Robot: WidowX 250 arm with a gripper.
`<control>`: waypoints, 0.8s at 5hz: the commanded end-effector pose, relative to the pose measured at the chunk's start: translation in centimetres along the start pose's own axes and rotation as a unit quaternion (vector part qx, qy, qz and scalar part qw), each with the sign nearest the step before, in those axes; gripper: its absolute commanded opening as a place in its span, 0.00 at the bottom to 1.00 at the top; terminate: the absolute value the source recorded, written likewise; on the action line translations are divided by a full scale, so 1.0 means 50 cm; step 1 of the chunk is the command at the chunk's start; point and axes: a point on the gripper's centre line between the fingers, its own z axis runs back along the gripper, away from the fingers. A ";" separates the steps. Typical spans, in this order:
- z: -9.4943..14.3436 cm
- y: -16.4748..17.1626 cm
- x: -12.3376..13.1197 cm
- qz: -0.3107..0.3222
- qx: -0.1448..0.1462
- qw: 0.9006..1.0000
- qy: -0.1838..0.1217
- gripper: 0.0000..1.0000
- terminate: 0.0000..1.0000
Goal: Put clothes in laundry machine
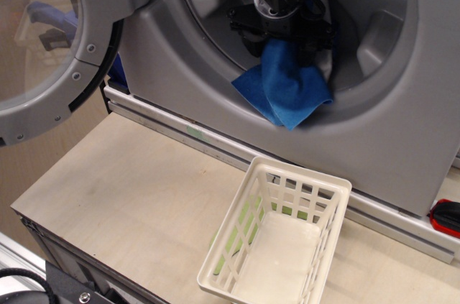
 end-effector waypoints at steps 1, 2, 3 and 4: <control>0.058 0.002 0.032 0.004 -0.018 0.999 -0.028 1.00 0.00; 0.112 -0.012 0.004 -0.015 -0.033 0.999 -0.012 1.00 0.00; 0.159 -0.024 -0.040 -0.027 -0.056 0.998 0.009 1.00 0.00; 0.159 -0.024 -0.040 -0.027 -0.056 0.998 0.009 1.00 0.00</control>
